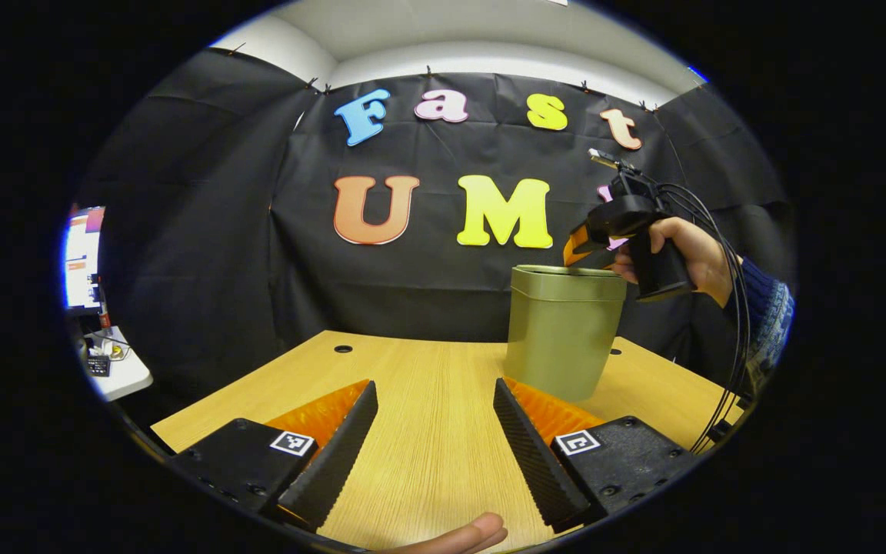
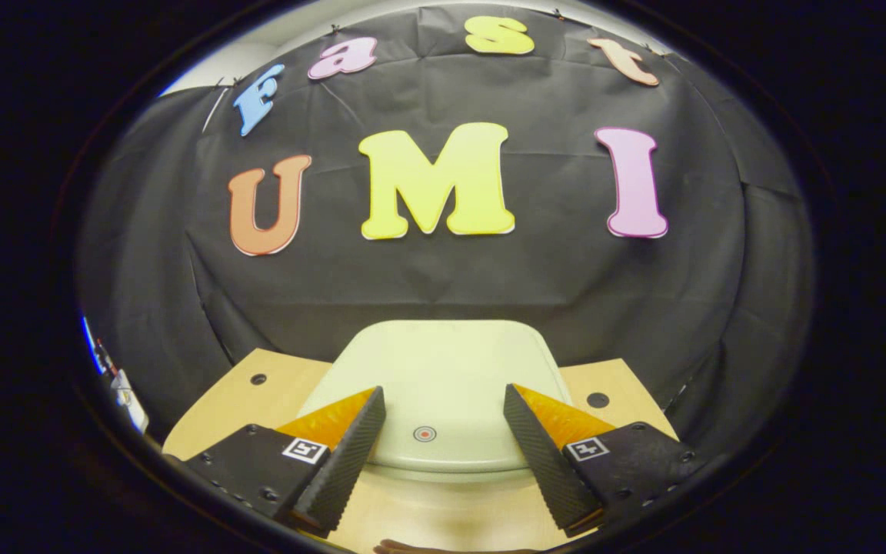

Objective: Press the lid of the desktop garbage bin to open it, pick up the crumpled paper on the desktop and throw it into the bin, then pick up the pop can on the desktop and drop it into the bin, and finally close the garbage bin lid.

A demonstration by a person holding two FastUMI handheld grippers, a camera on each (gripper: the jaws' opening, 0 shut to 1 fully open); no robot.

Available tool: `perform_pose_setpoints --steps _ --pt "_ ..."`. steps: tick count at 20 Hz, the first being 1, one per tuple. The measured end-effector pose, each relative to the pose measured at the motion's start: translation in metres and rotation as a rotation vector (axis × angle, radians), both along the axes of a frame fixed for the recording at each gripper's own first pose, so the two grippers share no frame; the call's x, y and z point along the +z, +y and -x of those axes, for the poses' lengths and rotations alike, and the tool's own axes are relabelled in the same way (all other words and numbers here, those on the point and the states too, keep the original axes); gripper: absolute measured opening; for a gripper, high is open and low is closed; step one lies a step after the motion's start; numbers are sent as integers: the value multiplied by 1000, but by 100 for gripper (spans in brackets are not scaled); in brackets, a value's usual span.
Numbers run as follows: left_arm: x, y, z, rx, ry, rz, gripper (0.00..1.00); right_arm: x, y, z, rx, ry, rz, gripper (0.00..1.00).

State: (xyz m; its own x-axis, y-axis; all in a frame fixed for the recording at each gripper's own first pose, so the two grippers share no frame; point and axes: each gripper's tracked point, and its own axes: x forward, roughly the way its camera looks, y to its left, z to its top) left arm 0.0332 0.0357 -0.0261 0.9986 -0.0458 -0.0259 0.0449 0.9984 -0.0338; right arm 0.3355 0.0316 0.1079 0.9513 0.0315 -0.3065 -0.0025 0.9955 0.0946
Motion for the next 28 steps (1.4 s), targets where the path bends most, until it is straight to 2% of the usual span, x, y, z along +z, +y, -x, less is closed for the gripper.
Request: perform_pose_setpoints --steps 3,4,12,13,14,17,19,21,28 --pt "1 -3 5 -13 -1 9 98 0 0 2 7 -6 11 94" --pt "2 -5 6 -23 -1 7 98 -1 -1 2 7 -5 11 97" --pt "3 -14 12 -63 -3 -10 98 -4 0 7 -18 -25 30 98" --pt "3 -16 12 -68 1 -7 98 -4 0 7 -22 -29 31 96" --pt "2 -17 14 -71 8 -8 98 -4 0 7 -24 -33 29 98" --pt "3 -17 16 -69 8 -13 98 -7 0 8 -28 -44 22 96" --pt "5 -18 17 -69 3 -11 98 -11 1 7 -28 -33 7 99" --pt "6 -19 19 -76 3 -13 98 -12 2 8 -23 -26 38 99" --pt "10 -20 21 -73 -8 -25 98 -15 1 11 -32 -69 27 100"
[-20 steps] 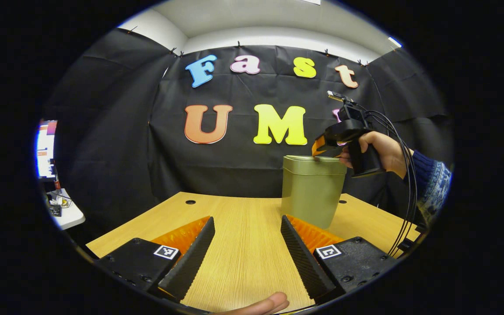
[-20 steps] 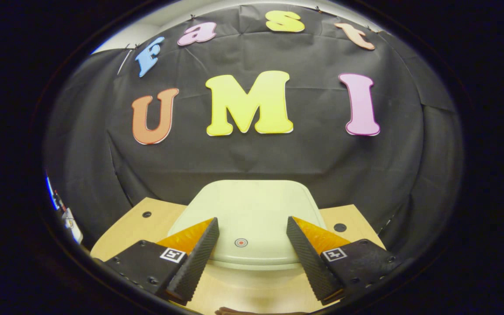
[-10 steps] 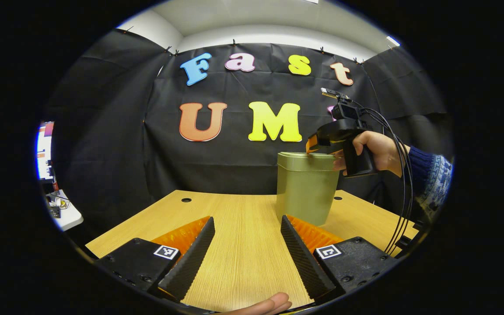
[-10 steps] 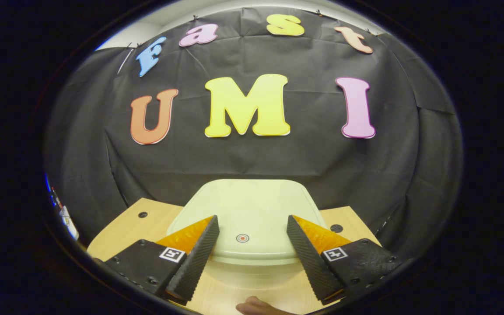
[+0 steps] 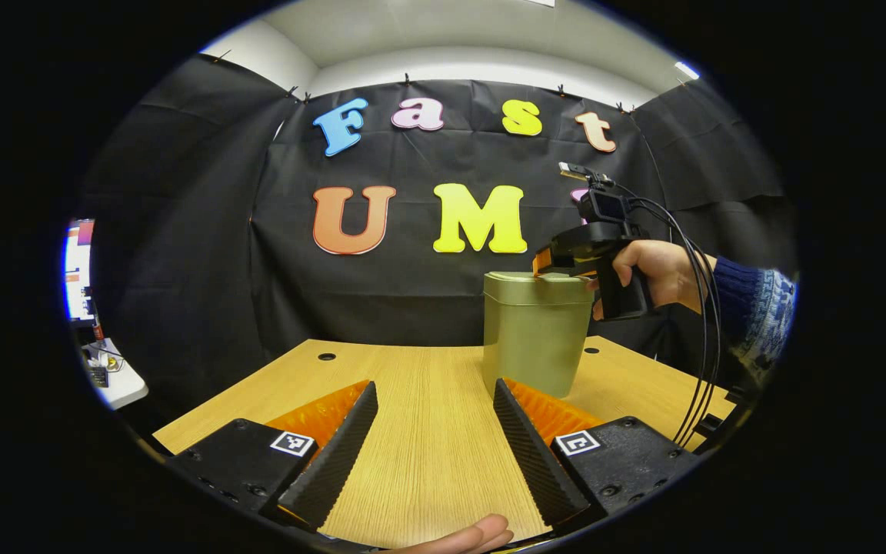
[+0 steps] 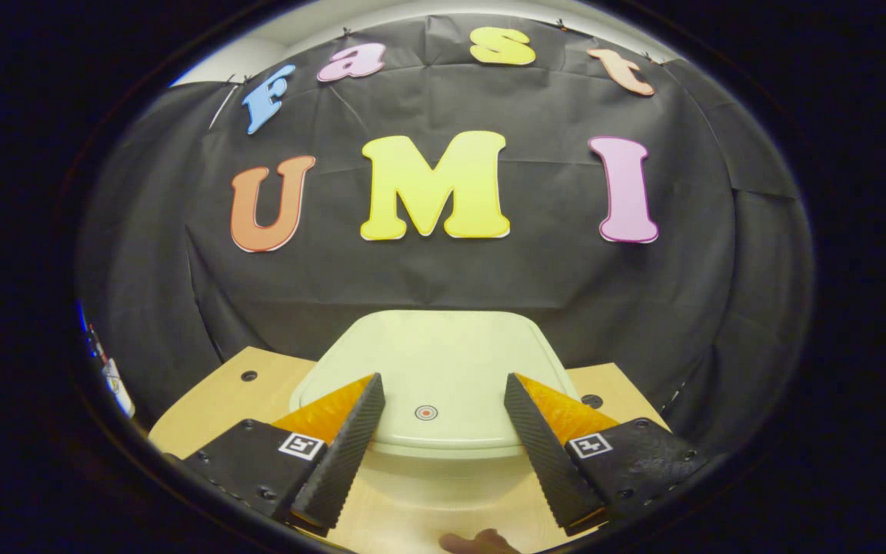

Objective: Press the lid of the desktop garbage bin to open it, pick up the crumpled paper on the desktop and throw it into the bin, then pick up the pop can on the desktop and drop it into the bin, and finally close the garbage bin lid.

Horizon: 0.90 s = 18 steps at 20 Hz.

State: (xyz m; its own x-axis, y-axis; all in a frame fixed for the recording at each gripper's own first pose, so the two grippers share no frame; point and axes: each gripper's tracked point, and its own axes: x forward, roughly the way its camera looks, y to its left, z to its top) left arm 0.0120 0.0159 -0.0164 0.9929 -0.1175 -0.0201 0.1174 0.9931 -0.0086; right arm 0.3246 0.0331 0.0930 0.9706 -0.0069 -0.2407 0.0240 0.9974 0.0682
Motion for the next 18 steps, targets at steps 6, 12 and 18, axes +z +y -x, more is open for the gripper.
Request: perform_pose_setpoints --steps 6,12,18 --pt "4 1 5 4 -6 9 98 -2 1 0 1 -22 8 100" --pt "15 9 9 19 -35 5 98 8 1 -3 -23 -20 -33 98" --pt "5 14 3 29 -2 25 98 9 17 -3 7 -5 22 97"
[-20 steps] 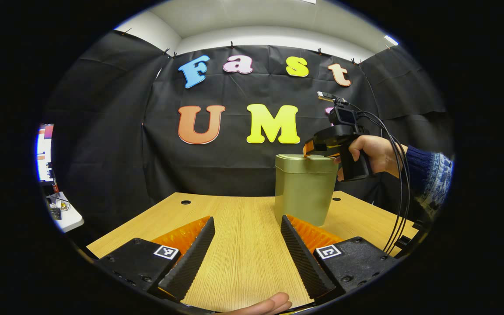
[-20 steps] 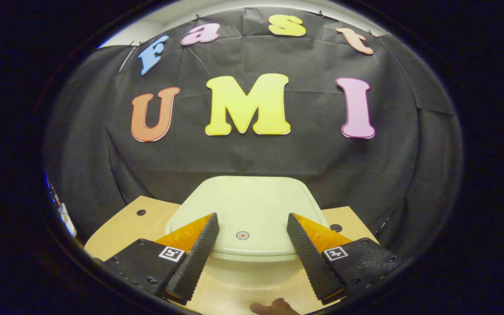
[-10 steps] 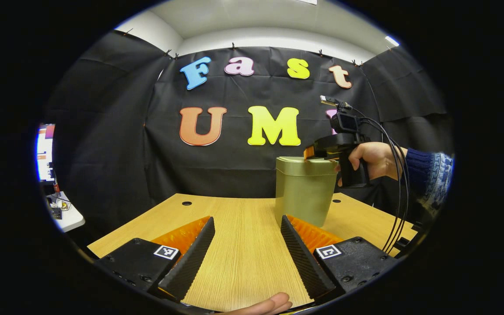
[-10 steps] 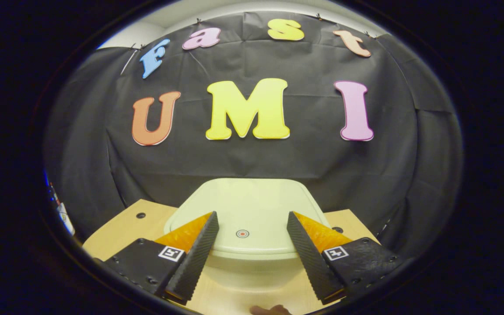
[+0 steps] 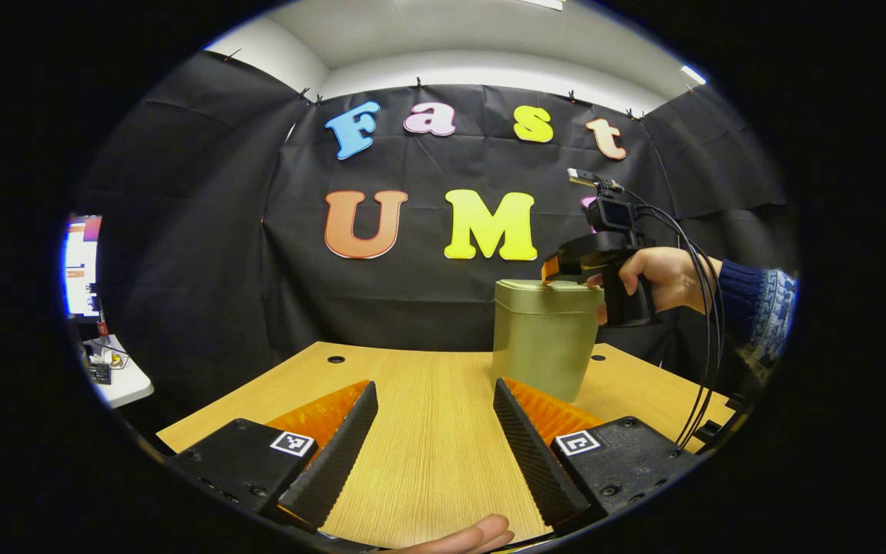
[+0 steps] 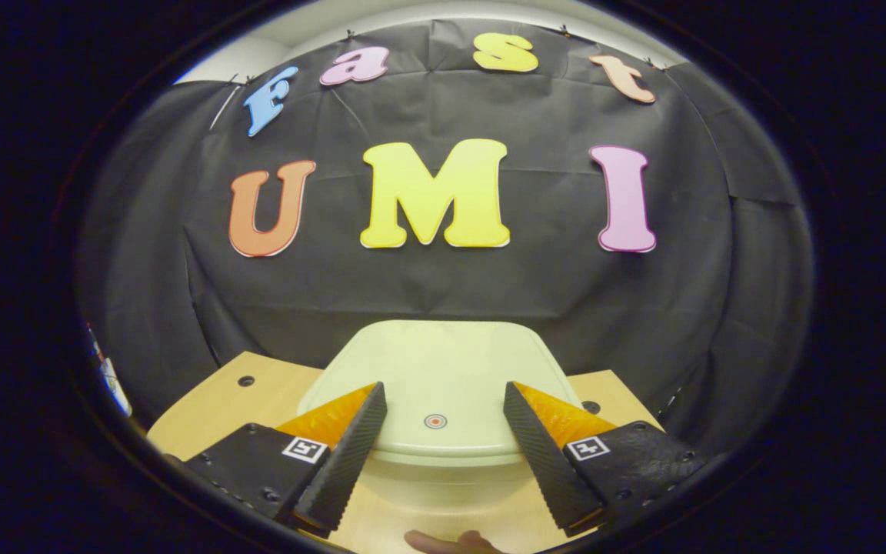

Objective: Press the lid of the desktop garbage bin to open it, pick up the crumpled paper on the desktop and throw it into the bin, then pick up the pop can on the desktop and drop it into the bin, and finally close the garbage bin lid.

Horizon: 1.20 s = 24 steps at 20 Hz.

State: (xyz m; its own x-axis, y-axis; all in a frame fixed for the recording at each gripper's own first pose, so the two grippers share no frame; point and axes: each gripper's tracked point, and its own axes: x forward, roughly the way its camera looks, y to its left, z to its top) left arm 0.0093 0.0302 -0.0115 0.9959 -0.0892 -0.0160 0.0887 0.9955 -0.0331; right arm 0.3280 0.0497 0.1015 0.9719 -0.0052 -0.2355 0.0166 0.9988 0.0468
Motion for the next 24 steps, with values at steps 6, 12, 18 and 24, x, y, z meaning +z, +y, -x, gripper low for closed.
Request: perform_pose_setpoints --steps 6,12,18,24 --pt "7 6 1 14 -27 -16 98 16 3 4 13 -26 115 94" --pt "0 9 -3 21 -6 -4 98 46 0 26 0 -106 50 95" --pt "-2 7 -4 31 -8 -17 98 50 -24 87 -10 -158 14 95" --pt "0 -7 -3 13 -11 -27 98 29 -42 176 -19 -266 16 98"
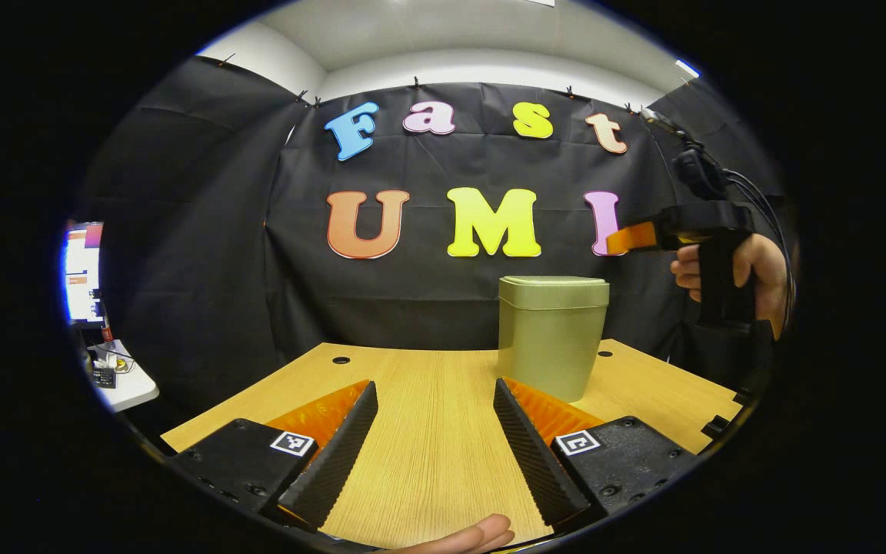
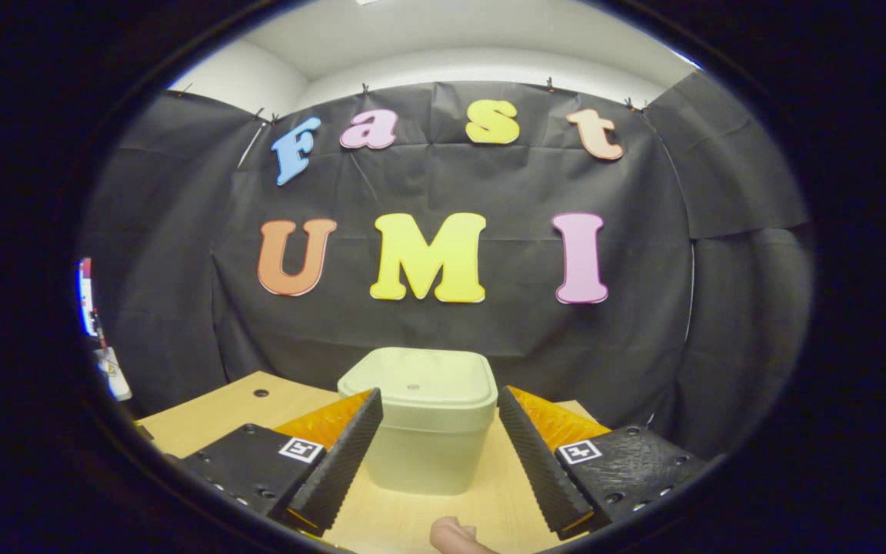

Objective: Press the lid of the desktop garbage bin to open it, pick up the crumpled paper on the desktop and throw it into the bin, then pick up the pop can on the desktop and drop it into the bin, and finally close the garbage bin lid.

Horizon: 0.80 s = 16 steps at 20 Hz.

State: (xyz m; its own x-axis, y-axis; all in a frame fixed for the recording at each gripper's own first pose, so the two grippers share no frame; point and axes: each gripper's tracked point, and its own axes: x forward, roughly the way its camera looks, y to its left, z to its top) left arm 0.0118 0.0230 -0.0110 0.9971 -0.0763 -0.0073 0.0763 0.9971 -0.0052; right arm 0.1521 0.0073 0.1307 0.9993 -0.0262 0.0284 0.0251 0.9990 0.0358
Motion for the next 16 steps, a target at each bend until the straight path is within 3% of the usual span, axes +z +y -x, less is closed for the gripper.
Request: perform_pose_setpoints --steps 5,12,16 --pt "2 -13 4 -13 -11 1 98 -36 -1 74 41 -37 -69 96" --pt "-1 -41 3 -29 -5 -8 98 -68 -16 146 -45 -146 84 96" --pt "-10 -59 2 -53 3 -35 98 -98 -6 161 -18 -132 108 95"
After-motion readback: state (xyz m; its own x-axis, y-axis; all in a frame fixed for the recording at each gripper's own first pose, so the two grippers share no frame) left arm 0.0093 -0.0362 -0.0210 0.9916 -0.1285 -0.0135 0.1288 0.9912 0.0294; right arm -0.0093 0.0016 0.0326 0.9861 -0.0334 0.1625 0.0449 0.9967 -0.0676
